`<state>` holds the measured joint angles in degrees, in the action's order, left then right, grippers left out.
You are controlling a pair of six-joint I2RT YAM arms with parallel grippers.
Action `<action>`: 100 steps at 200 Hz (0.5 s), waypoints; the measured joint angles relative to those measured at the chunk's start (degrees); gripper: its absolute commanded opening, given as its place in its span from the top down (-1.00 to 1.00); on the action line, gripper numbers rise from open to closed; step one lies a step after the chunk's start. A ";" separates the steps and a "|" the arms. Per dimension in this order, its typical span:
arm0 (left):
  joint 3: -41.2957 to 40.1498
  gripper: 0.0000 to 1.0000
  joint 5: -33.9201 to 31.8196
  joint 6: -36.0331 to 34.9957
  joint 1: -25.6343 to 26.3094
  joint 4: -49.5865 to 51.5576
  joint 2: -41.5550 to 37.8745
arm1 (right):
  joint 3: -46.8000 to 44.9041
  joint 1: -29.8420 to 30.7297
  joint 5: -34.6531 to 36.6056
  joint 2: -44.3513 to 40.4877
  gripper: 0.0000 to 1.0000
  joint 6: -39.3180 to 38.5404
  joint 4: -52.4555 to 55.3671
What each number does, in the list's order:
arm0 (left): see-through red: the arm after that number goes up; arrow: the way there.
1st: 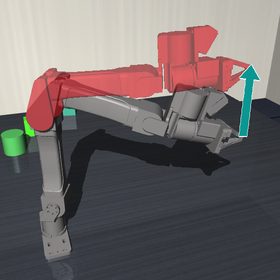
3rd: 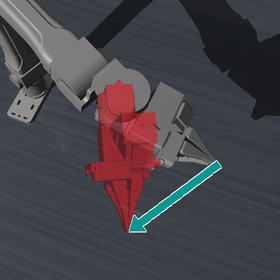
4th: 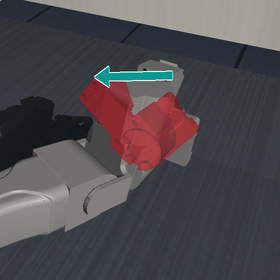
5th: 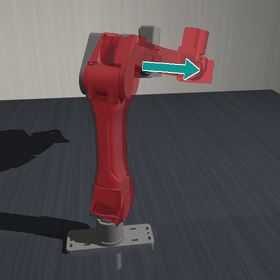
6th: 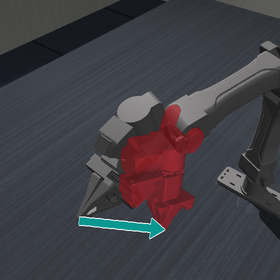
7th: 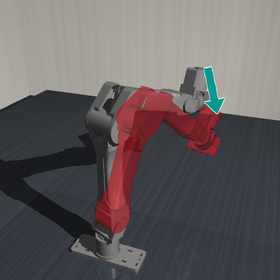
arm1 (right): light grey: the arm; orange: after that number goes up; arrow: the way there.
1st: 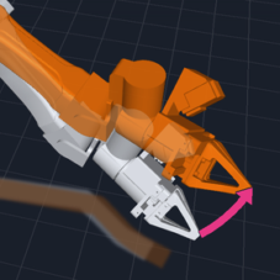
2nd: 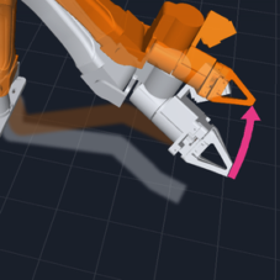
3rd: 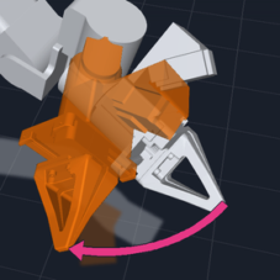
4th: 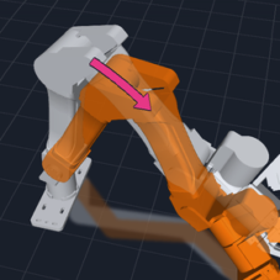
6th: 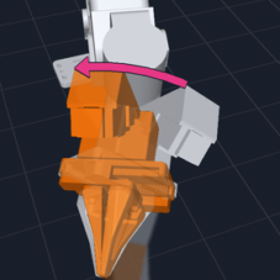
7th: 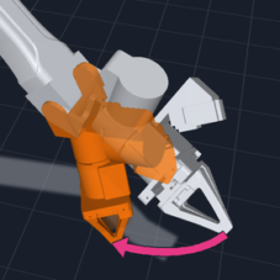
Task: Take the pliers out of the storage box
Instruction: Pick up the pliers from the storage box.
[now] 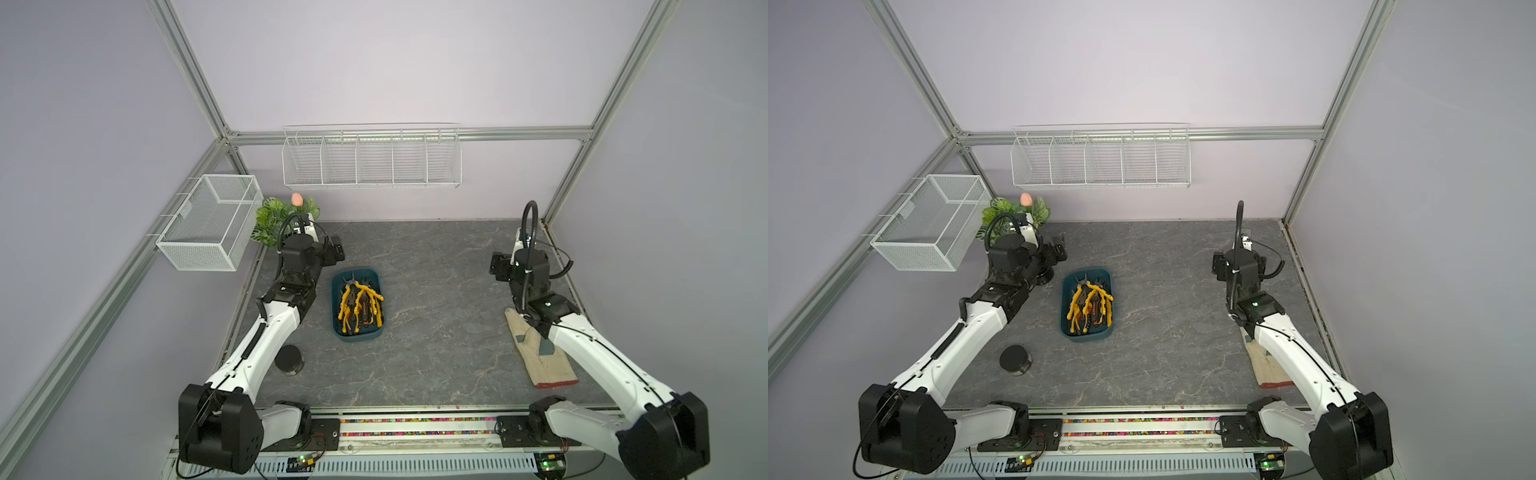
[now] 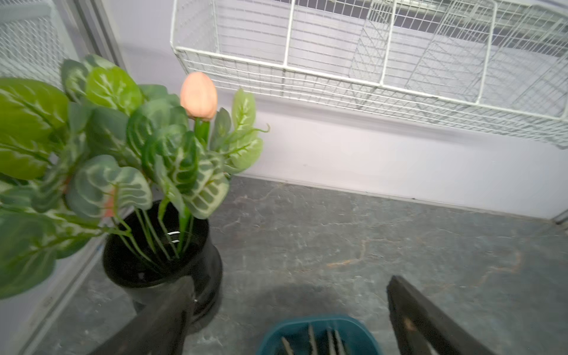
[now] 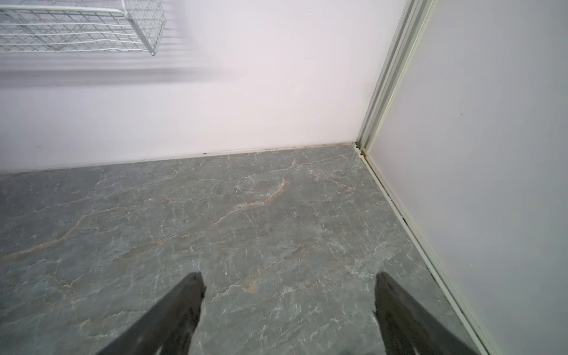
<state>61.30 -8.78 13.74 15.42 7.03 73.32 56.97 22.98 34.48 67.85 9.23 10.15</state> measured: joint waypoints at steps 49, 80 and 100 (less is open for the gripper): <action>11.04 -0.92 -0.28 5.25 10.03 20.74 6.93 | 8.44 1.27 -11.78 9.11 -0.99 4.39 18.71; 10.21 -0.74 -0.68 6.93 9.70 28.87 7.85 | 8.50 1.40 -26.21 11.52 -0.85 8.07 23.06; 9.51 -0.58 0.39 5.95 8.41 31.93 8.85 | 8.50 1.55 -32.15 11.63 -0.74 10.27 23.91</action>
<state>70.81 -8.38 19.68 23.83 38.96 82.17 65.47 24.53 2.33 79.48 19.51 34.06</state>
